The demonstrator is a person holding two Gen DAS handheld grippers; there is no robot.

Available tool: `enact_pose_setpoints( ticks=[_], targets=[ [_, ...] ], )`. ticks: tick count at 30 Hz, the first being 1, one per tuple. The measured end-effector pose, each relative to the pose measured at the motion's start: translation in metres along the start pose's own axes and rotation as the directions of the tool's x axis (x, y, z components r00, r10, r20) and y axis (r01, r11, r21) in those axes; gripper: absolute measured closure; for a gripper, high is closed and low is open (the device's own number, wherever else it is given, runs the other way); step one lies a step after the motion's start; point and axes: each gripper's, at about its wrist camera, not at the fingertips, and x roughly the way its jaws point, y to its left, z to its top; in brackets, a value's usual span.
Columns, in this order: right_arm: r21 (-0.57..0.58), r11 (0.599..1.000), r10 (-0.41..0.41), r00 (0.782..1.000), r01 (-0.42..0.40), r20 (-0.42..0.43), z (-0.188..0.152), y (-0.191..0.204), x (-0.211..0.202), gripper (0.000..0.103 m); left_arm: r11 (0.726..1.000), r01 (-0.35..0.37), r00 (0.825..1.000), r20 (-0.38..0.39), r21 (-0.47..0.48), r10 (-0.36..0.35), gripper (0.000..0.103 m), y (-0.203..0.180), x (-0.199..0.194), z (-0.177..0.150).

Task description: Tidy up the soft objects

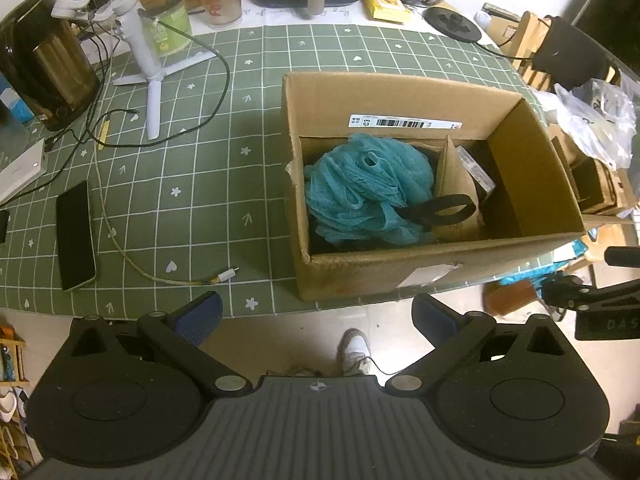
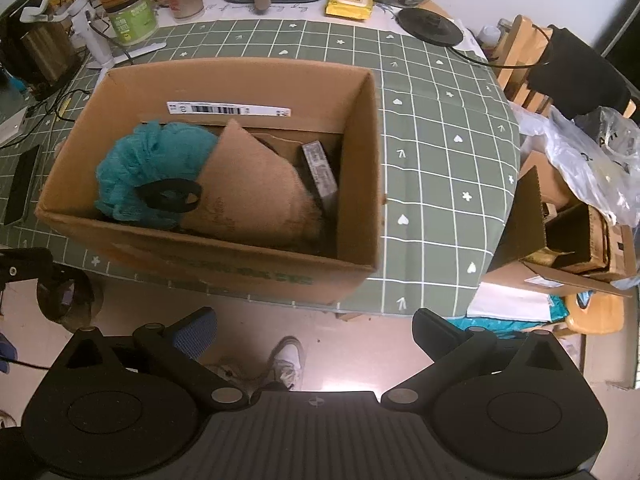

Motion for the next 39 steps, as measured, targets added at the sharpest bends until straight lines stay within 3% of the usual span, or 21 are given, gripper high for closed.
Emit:
enact_pose_setpoints(
  ticks=[22,39],
  targets=[
    [0.010,0.999,0.032,0.999,-0.032,0.005,0.003,-0.013,0.005,0.000,1.000,0.001,1.000,0.006,0.003,-0.001,0.000,0.001,-0.001,0.003],
    [0.001,1.000,-0.004,1.000,0.004,0.001,0.006,-0.005,0.003,0.000,1.000,0.006,1.000,0.008,0.017,-0.006,0.000,0.000,0.000,0.004]
  ],
)
